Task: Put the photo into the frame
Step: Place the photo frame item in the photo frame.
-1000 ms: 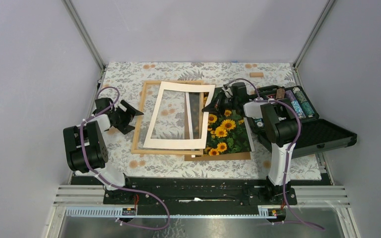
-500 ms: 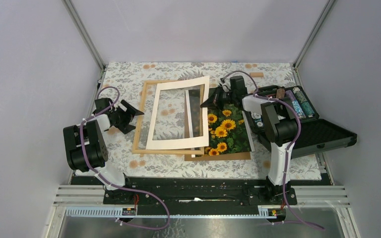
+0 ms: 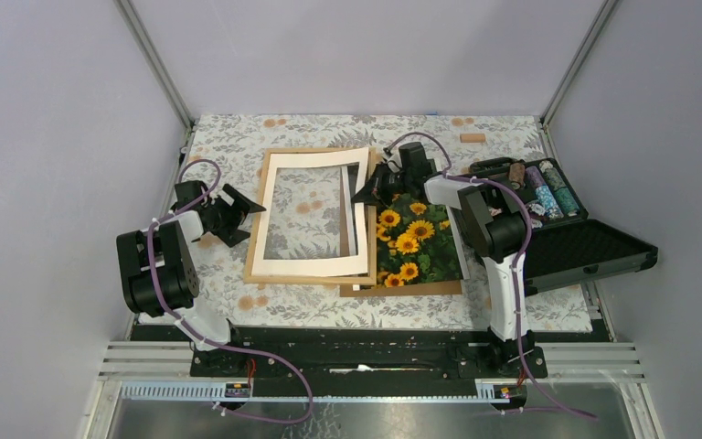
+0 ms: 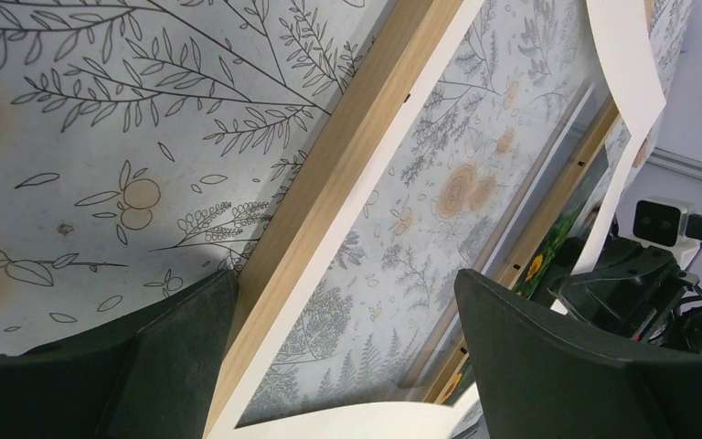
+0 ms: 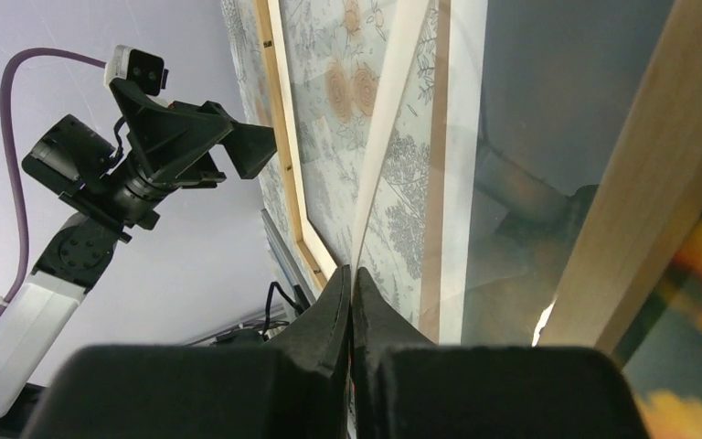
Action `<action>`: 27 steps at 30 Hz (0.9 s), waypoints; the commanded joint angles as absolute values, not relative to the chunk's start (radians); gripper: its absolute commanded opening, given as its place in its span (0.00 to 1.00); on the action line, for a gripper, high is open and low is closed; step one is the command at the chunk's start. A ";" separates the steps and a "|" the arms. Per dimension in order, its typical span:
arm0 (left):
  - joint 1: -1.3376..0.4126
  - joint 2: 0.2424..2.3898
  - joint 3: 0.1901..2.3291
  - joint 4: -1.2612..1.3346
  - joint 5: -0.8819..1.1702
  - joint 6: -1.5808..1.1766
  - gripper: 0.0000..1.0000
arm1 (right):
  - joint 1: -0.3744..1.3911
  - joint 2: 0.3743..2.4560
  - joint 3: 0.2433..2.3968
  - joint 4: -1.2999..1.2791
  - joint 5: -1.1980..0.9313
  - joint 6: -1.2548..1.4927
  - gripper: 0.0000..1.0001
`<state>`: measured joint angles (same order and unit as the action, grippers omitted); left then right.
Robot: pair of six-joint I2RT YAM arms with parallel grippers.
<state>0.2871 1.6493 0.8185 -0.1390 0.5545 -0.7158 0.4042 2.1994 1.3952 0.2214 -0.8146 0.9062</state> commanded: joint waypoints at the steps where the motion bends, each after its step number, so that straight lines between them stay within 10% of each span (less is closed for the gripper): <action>1: 0.287 1.665 0.814 -0.131 0.554 -0.698 0.94 | 0.434 2.222 1.459 0.237 -0.802 0.908 0.00; 9: 0.288 1.648 0.811 -0.135 0.543 -0.697 0.95 | 0.453 2.234 1.491 0.176 -0.745 0.867 0.02; 16: 0.288 1.549 0.809 -0.181 0.430 -0.691 0.97 | 0.462 2.185 1.608 -0.267 -0.503 0.652 0.49; 27: 0.288 1.371 0.821 -0.238 0.269 -0.666 0.99 | 0.473 2.105 1.736 -0.630 -0.232 0.436 0.79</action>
<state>0.2852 1.4326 0.8062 -0.2337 0.3408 -0.6964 0.4702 2.1979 1.6600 -0.4202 -0.4023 0.5808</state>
